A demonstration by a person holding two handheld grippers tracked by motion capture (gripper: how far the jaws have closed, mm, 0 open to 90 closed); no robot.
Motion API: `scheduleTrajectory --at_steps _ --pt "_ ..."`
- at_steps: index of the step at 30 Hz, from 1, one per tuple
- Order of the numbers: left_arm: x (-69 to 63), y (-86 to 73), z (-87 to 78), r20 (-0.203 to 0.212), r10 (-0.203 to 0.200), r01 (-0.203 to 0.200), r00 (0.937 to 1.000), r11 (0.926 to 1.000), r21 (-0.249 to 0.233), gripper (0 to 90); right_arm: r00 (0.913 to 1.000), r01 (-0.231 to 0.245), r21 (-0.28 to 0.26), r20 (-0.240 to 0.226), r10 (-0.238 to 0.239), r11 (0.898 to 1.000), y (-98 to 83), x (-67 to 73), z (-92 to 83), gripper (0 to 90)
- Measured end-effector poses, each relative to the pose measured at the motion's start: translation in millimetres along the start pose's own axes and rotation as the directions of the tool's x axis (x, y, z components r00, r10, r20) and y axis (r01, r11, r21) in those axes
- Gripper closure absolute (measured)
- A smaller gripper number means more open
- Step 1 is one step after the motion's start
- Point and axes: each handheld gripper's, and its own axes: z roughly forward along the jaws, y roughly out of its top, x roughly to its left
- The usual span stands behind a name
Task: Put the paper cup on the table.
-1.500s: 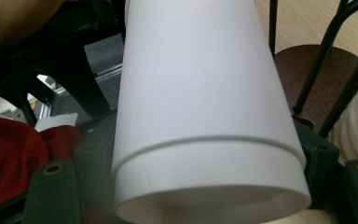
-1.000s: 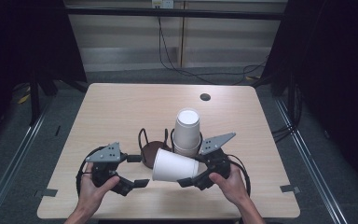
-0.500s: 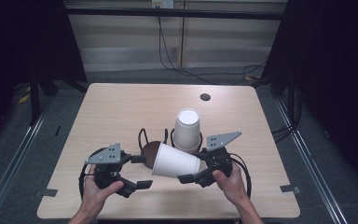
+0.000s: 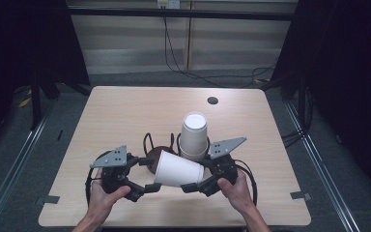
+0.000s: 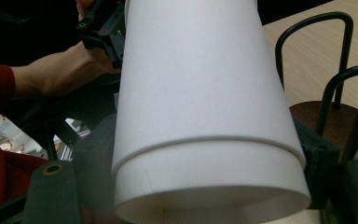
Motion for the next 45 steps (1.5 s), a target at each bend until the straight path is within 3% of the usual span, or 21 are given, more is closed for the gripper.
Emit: scheduleTrajectory --at_steps 4,6,15,22,28,36,45 --pt "0.5 0.2 4.7 -0.005 -0.004 0.004 1.0 1.0 0.003 0.0 0.9997 0.0 0.001 -0.024 0.0 1.0 0.5 0.8 0.5 25.5" --pt "1.9 0.0 5.9 0.02 -0.01 0.01 0.9997 0.9999 0.002 0.0 0.9996 0.004 0.0 -0.028 -0.004 1.0 1.4 2.0 1.2 25.5" --pt "-2.1 4.1 10.1 0.026 0.011 -0.011 0.9996 0.9999 0.011 0.8 0.9992 0.012 0.022 -0.039 -0.012 1.0 2.0 2.2 4.8 25.5" --pt "-2.3 6.5 11.0 0.052 -0.001 0.002 0.9987 0.9999 -0.013 0.1 0.9985 0.018 0.049 -0.052 -0.015 0.999 1.8 2.8 11.1 25.6" --pt "-2.8 6.5 13.6 0.085 0.0 0.002 0.9964 0.9996 -0.029 5.0 0.9979 0.021 0.058 -0.062 -0.018 0.998 2.4 3.2 14.9 25.5" --pt "-5.8 7.0 15.7 0.082 0.017 -0.015 0.9965 0.9993 -0.035 6.6 0.9977 0.032 0.061 -0.062 -0.029 0.998 2.5 4.4 15.6 25.7" --pt "-3.2 9.3 10.4 0.114 0.018 -0.013 0.9933 0.999 -0.043 13.5 0.9975 0.045 0.051 -0.057 -0.042 0.998 1.7 3.6 16.4 23.5"
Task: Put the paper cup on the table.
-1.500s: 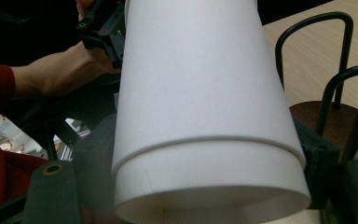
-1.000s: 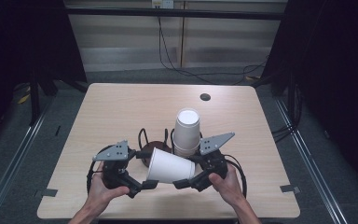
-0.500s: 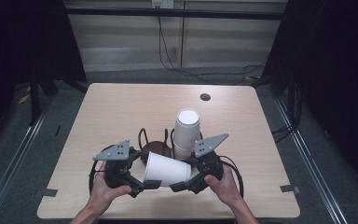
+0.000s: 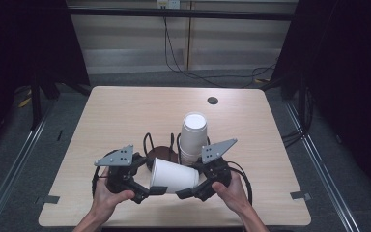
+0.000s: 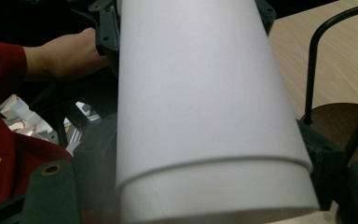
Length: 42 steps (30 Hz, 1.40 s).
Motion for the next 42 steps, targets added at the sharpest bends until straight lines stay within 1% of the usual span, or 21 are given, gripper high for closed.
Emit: scheduleTrajectory --at_steps 1,2,3,5,10,11,12,15,17,20,22,24,29,32,34,38,40,42 --pt "-0.4 0.1 -0.1 0.001 -0.002 0.002 1.0 1.0 0.0 14.2 1.0 -0.002 -0.002 0.002 0.003 1.0 -0.3 -0.5 0.5 22.8" --pt "-0.9 0.5 -0.3 0.0 0.004 -0.004 1.0 0.9999 0.016 14.6 1.0 -0.006 0.001 0.001 0.006 1.0 -0.6 -1.2 1.2 22.6" --pt "-1.2 0.8 -0.1 -0.001 0.005 -0.005 1.0 0.9998 0.02 14.7 1.0 -0.008 0.015 0.0 0.008 1.0 -0.9 -1.6 2.2 22.4" --pt "-1.5 1.3 0.2 -0.004 0.007 -0.007 1.0 0.9997 0.021 15.0 1.0 -0.005 0.019 0.001 0.005 1.0 -1.8 -1.3 2.7 22.0" --pt "-1.2 2.0 -1.4 -0.008 0.0 0.001 1.0 0.9996 0.028 15.3 0.9997 -0.012 -0.005 0.022 0.012 1.0 -4.3 -1.6 -1.4 16.6" --pt "-1.1 2.1 -2.0 -0.016 -0.004 0.004 0.9999 0.9996 0.027 15.3 0.9993 -0.011 -0.012 0.037 0.012 1.0 -4.5 -1.4 -2.7 14.8" --pt "-0.8 2.0 -2.2 -0.016 -0.011 0.012 0.9998 0.9995 0.029 15.3 0.9988 -0.012 -0.019 0.046 0.013 1.0 -4.7 -1.4 -3.7 14.9" --pt "1.1 1.4 -4.1 -0.026 -0.015 0.016 0.9996 0.9988 0.045 15.3 0.9974 -0.012 -0.034 0.071 0.015 0.999 -5.5 -1.3 -6.8 14.6" --pt "2.4 0.4 -4.8 -0.037 -0.03 0.032 0.9989 0.9984 0.046 15.3 0.996 -0.017 -0.042 0.087 0.02 0.999 -6.4 -2.4 -7.9 14.6" --pt "3.2 0.2 -7.1 -0.047 -0.031 0.033 0.9984 0.998 0.054 15.3 0.9943 -0.029 -0.045 0.101 0.033 0.999 -7.7 -3.3 -8.5 14.6" --pt "3.8 0.1 -9.6 -0.053 -0.031 0.034 0.9981 0.9978 0.057 15.3 0.9932 -0.027 -0.04 0.112 0.032 0.999 -7.7 -2.6 -8.8 14.6" --pt "3.8 -0.5 -12.5 -0.064 -0.024 0.027 0.9977 0.9981 0.055 15.2 0.9914 -0.029 -0.045 0.127 0.034 0.999 -7.8 -2.1 -9.8 14.6" --pt "6.0 -0.6 -17.4 -0.081 -0.035 0.04 0.9961 0.9973 0.062 15.2 0.9884 -0.029 -0.06 0.147 0.038 0.998 -10.1 -1.9 -14.7 14.5" --pt "6.2 -0.8 -19.4 -0.087 -0.036 0.043 0.9955 0.9967 0.07 15.3 0.9831 -0.033 -0.071 0.178 0.045 0.997 -11.2 -2.7 -17.6 14.5" --pt "5.9 -1.7 -21.1 -0.091 -0.038 0.046 0.9951 0.9956 0.081 15.2 0.9739 -0.036 -0.065 0.222 0.049 0.997 -11.0 -2.5 -18.3 14.4" --pt "6.8 -3.9 -24.7 -0.106 -0.047 0.058 0.9932 0.993 0.103 15.2 0.9669 -0.043 -0.066 0.249 0.058 0.997 -11.3 -2.2 -19.7 14.5" --pt "7.3 -3.7 -26.5 -0.113 -0.05 0.062 0.9923 0.9925 0.105 15.2 0.9655 -0.043 -0.06 0.254 0.057 0.997 -11.6 -2.1 -19.8 14.5" --pt "7.2 -3.6 -28.1 -0.119 -0.058 0.07 0.9912 0.9919 0.106 15.1 0.9618 -0.043 -0.053 0.268 0.056 0.998 -11.9 -1.9 -20.0 14.5"
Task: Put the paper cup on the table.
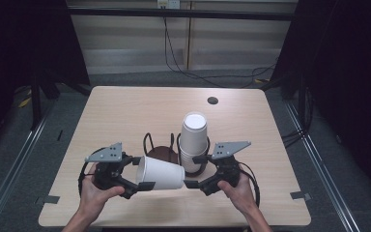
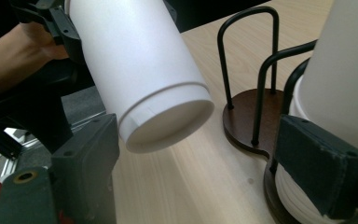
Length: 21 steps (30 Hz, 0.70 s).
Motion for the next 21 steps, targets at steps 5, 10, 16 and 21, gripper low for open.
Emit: scheduleTrajectory --at_steps 5,10,16,21 --pt "-2.2 -2.9 -3.9 -0.018 -0.01 0.011 0.9998 0.9995 0.031 14.9 0.9995 -0.012 -0.011 0.029 0.012 1.0 0.0 -1.0 -4.7 14.6" --pt "-2.0 -6.7 -9.9 -0.031 -0.018 0.02 0.9994 0.9982 0.056 14.8 0.998 -0.02 -0.017 0.059 0.021 1.0 -2.5 -1.9 -7.7 14.6" --pt "1.0 -8.1 -23.5 -0.076 -0.025 0.031 0.9968 0.9958 0.086 14.2 0.9979 -0.027 -0.007 0.058 0.027 1.0 -3.0 -2.3 -6.5 14.8" --pt "4.9 -8.1 -35.2 -0.125 -0.047 0.061 0.9911 0.9917 0.113 14.2 0.9971 -0.022 -0.016 0.072 0.023 1.0 -3.6 -2.6 -6.3 15.4"
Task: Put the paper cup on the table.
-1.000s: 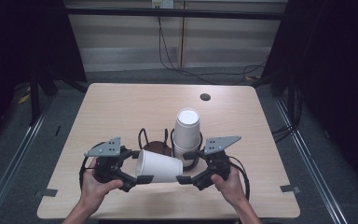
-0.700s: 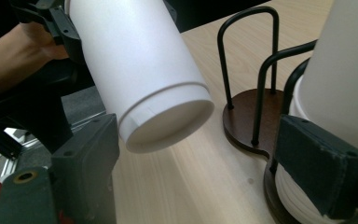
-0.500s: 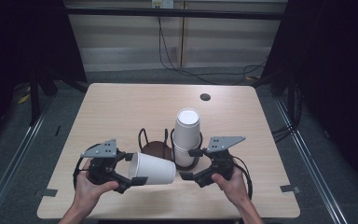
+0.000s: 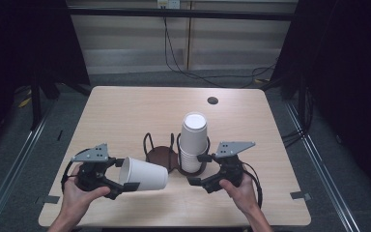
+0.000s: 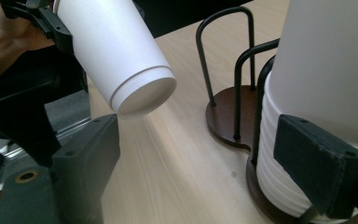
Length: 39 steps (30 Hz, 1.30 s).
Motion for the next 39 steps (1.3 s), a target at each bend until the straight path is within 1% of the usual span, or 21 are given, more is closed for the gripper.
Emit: scheduleTrajectory --at_steps 1,4,6,9,12,15,17,19,21,22,23,24,25,27,29,31,33,34,36,38,39 --pt "0.1 0.4 -0.8 -0.008 0.005 -0.005 1.0 1.0 0.003 14.2 1.0 0.001 -0.001 0.005 -0.001 1.0 0.2 0.2 -0.2 15.4" --pt "-1.5 2.1 -4.4 -0.014 0.008 -0.008 0.9999 0.9999 0.007 14.2 1.0 0.002 -0.005 0.005 -0.002 1.0 0.7 -0.1 -0.8 15.5" --pt "-2.4 3.9 -7.4 -0.014 0.027 -0.027 0.9995 0.9992 0.028 14.2 1.0 0.001 -0.006 0.005 -0.001 1.0 0.1 -0.4 -1.5 15.5" --pt "-1.4 5.8 -12.7 -0.043 0.048 -0.045 0.9979 0.9969 0.065 14.1 1.0 -0.004 -0.008 0.007 0.004 1.0 -0.4 -1.2 -2.1 15.4" --pt "3.3 6.6 -19.7 -0.06 0.037 -0.033 0.9975 0.9967 0.074 14.2 1.0 -0.002 -0.007 0.009 0.002 1.0 -0.3 -1.4 -2.2 15.4" --pt "10.0 6.3 -23.7 -0.082 0.037 -0.027 0.996 0.9929 0.116 14.3 0.9999 -0.003 -0.005 0.01 0.003 1.0 -0.8 -1.9 -2.0 15.4" --pt "15.0 5.8 -25.3 -0.101 0.031 -0.018 0.9944 0.9911 0.132 14.3 1.0 -0.003 -0.006 0.009 0.003 1.0 -0.9 -2.0 -2.0 15.4" --pt "21.4 6.2 -27.5 -0.108 0.022 -0.008 0.9939 0.9916 0.129 14.3 0.9999 -0.003 -0.006 0.01 0.003 1.0 -0.7 -1.7 -2.3 15.4" --pt "27.7 7.1 -28.6 -0.116 0.006 0.007 0.9933 0.9933 0.115 14.4 1.0 -0.006 -0.008 0.007 0.006 1.0 -0.8 -2.3 -2.5 15.4" --pt "30.8 7.8 -28.4 -0.124 -0.001 0.016 0.9922 0.9929 0.118 14.5 0.9999 -0.01 -0.006 0.005 0.01 1.0 -0.9 -2.8 -2.3 15.1" --pt "33.4 8.6 -28.0 -0.144 -0.01 0.028 0.9896 0.9921 0.123 14.6 0.9999 -0.014 -0.005 0.006 0.014 1.0 -1.1 -3.1 -2.1 14.7" --pt "35.4 9.9 -28.5 -0.169 -0.009 0.032 0.9856 0.9899 0.138 14.7 0.9998 -0.016 -0.005 0.009 0.016 1.0 -1.3 -3.2 -2.1 14.7" --pt "37.1 11.5 -28.7 -0.181 -0.005 0.032 0.9834 0.9885 0.148 14.7 0.9998 -0.015 -0.003 0.01 0.015 1.0 -1.5 -3.5 -2.2 14.7" --pt "40.3 14.4 -29.9 -0.193 -0.021 0.051 0.9809 0.9874 0.15 14.7 0.9998 -0.016 -0.004 0.007 0.016 1.0 -1.6 -4.2 -2.4 14.7" --pt "43.5 18.4 -30.5 -0.208 -0.005 0.042 0.9781 0.9837 0.175 14.7 0.9998 -0.017 -0.003 0.007 0.017 1.0 -1.7 -4.6 -2.6 14.7" --pt "45.9 22.3 -30.6 -0.221 0.003 0.041 0.9754 0.9794 0.198 14.7 0.9998 -0.018 0.001 0.004 0.018 1.0 -1.9 -4.8 -1.8 14.7" --pt "47.8 26.7 -31.3 -0.232 0.023 0.03 0.9724 0.9753 0.219 14.7 0.9999 -0.017 0.009 0.002 0.017 1.0 -2.1 -4.3 -1.3 14.7" --pt "48.3 28.3 -31.4 -0.24 0.023 0.031 0.9706 0.9752 0.219 14.7 0.9999 -0.016 0.011 0.0 0.016 1.0 -2.3 -4.1 -1.0 14.7" --pt "50.6 31.8 -32.4 -0.248 0.035 0.024 0.9681 0.9727 0.231 14.7 0.9999 -0.016 0.011 -0.001 0.016 1.0 -2.6 -4.0 -0.6 14.7" --pt "51.8 35.4 -32.7 -0.263 0.048 0.022 0.9635 0.966 0.257 14.7 0.9999 -0.017 0.012 0.0 0.017 1.0 -2.7 -4.3 -0.1 14.7" --pt "53.0 37.6 -33.4 -0.269 0.069 0.007 0.9607 0.9619 0.273 14.6 0.9998 -0.017 0.01 -0.002 0.017 1.0 -2.7 -4.3 0.1 14.7"
